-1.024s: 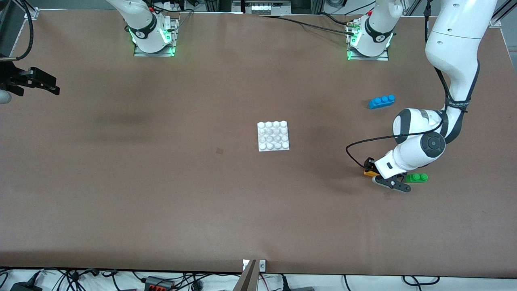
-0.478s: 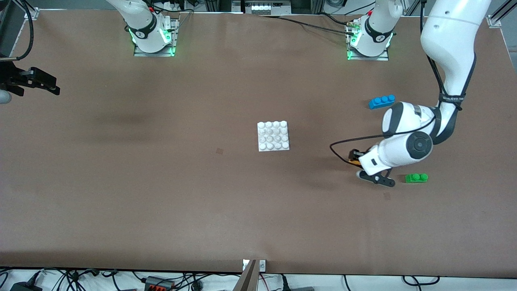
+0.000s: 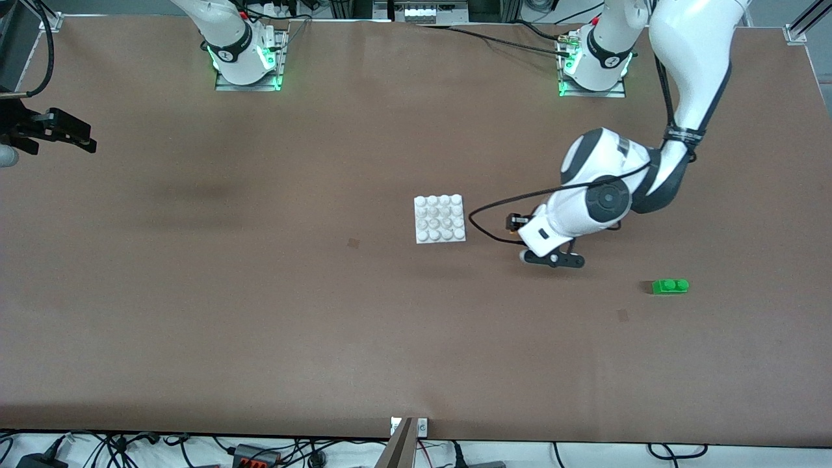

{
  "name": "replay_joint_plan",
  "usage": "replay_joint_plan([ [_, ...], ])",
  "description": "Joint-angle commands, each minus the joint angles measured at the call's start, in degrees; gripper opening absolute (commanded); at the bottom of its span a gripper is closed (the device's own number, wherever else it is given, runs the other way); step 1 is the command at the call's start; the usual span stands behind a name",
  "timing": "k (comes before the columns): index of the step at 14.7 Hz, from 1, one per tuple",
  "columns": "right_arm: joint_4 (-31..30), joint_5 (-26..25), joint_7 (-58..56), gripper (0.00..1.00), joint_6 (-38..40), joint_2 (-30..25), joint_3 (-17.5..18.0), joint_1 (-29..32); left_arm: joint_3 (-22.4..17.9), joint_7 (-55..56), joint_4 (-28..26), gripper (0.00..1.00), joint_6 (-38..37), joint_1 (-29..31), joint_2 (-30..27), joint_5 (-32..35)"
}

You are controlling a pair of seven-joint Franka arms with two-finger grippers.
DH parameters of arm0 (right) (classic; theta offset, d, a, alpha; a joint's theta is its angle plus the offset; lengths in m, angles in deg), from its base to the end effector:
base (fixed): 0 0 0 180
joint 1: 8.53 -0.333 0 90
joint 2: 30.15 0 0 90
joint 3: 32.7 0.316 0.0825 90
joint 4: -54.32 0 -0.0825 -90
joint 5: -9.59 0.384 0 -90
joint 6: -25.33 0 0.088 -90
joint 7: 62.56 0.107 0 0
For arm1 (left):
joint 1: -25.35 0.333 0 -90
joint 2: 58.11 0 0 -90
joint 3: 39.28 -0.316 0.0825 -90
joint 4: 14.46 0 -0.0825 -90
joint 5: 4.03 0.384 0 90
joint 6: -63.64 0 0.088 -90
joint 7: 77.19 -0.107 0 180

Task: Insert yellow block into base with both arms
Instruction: 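Lift the yellow brick with the left gripper and carry it over the base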

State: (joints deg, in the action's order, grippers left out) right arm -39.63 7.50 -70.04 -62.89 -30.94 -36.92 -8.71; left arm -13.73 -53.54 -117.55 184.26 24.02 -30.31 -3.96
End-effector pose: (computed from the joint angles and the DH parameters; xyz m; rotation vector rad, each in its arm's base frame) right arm 0.5429 -0.0426 0.5972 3.1104 0.0942 -0.1392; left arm 0.5750 -0.2684 0.2910 2.9973 -0.0378 -0.3123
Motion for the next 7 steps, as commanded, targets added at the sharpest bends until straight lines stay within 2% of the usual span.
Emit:
replay_joint_plan([
  [1,0.8,0.9,0.4,1.00,0.5,0.2,-0.3,-0.3,1.0,10.4,0.0,0.52,3.9,-4.5,1.6,0.8],
  [3,0.8,0.9,0.4,1.00,0.5,0.2,-0.3,-0.3,0.9,16.0,0.1,0.52,7.0,-8.5,3.0,1.3],
  [7,0.8,0.9,0.4,1.00,0.5,0.2,-0.3,-0.3,0.5,20.1,-0.1,0.52,11.9,-13.2,5.3,1.3],
])
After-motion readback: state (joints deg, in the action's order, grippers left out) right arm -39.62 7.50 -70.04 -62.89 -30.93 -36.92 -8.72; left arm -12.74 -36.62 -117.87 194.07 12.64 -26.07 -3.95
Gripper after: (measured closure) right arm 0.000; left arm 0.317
